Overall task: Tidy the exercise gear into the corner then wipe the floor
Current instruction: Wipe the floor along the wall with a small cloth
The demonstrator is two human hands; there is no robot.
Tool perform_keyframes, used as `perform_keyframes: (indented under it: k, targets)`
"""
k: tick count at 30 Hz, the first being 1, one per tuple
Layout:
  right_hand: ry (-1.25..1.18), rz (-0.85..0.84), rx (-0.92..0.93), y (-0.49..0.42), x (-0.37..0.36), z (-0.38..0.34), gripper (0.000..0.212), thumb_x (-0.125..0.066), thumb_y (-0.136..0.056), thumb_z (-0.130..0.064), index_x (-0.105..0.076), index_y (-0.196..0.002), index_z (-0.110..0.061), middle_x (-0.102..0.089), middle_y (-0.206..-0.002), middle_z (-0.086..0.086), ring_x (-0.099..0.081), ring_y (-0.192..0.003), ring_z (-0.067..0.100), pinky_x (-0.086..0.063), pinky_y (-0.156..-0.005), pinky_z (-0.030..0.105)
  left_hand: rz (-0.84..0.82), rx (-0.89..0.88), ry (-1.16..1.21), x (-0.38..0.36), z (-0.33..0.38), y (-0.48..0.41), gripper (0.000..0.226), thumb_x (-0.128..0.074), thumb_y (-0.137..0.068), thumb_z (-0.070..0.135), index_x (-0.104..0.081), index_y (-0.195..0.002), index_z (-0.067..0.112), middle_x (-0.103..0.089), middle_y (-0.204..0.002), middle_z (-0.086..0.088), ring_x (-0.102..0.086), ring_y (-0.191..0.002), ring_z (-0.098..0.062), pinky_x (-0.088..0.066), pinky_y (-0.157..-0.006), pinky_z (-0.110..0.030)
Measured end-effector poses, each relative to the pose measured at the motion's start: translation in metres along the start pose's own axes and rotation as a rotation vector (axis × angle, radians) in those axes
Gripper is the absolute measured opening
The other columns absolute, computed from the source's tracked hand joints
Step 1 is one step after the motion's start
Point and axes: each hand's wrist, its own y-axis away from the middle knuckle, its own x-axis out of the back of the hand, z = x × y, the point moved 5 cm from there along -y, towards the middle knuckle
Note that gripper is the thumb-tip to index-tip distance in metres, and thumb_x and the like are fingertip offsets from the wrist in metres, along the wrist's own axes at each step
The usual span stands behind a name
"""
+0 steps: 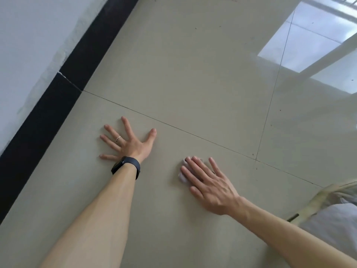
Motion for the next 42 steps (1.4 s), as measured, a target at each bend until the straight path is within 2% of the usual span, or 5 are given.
perform_keyframes:
  k: [9,18,25,32,42]
  targets:
    - [-0.254,0.216,-1.029,-0.03,0.036,0.102,0.06,-0.015,-0.106,-0.038,0.003,-0.16,-0.018,0.016,-0.167,-0.001,0.015,-0.153,0.014,0.008,-0.123,0.05,0.32,-0.329,-0.263,0.034,-0.164,0.039,0.075,-0.026,-0.088,0.073,-0.014,-0.156,0.043,-0.004,-0.167,-0.001,-0.006,-0.153,-0.023,-0.003,-0.119,-0.056]
    - [0.076,0.032,0.176,-0.064,0.007,-0.042,0.055,-0.024,-0.107,-0.038,-0.019,-0.16,-0.022,-0.012,-0.167,-0.003,-0.007,-0.154,0.014,-0.011,-0.125,0.044,0.325,-0.243,-0.197,0.03,-0.197,0.038,0.071,-0.019,-0.089,0.073,-0.008,-0.155,0.048,0.004,-0.167,0.002,0.003,-0.154,-0.018,0.0,-0.12,-0.059]
    - [-0.251,0.196,-0.792,-0.186,0.055,0.01,0.063,-0.016,-0.106,-0.042,0.004,-0.16,-0.018,0.013,-0.167,0.001,0.014,-0.154,0.018,0.003,-0.123,0.054,0.357,-0.251,-0.189,0.033,-0.195,0.031,0.07,-0.029,-0.088,0.069,-0.014,-0.154,0.049,0.004,-0.167,0.005,0.0,-0.154,-0.017,-0.003,-0.12,-0.058]
    - [0.089,-0.018,0.448,-0.187,0.025,-0.109,0.055,-0.023,-0.107,-0.039,-0.021,-0.159,-0.024,-0.013,-0.167,-0.005,-0.007,-0.154,0.013,-0.011,-0.124,0.048,0.379,-0.27,-0.179,0.033,-0.199,0.035,0.07,-0.033,-0.088,0.07,-0.015,-0.154,0.05,0.003,-0.167,0.005,-0.003,-0.154,-0.018,-0.007,-0.12,-0.059]
    - [-0.131,0.007,-0.036,-0.287,0.058,-0.117,0.055,-0.019,-0.108,-0.039,-0.006,-0.16,-0.03,0.007,-0.168,-0.008,0.011,-0.154,0.013,0.007,-0.123,0.049,0.348,-0.254,-0.2,0.038,-0.197,0.029,0.072,-0.031,-0.089,0.072,-0.009,-0.154,0.051,0.008,-0.167,0.006,0.002,-0.154,-0.017,-0.004,-0.121,-0.059]
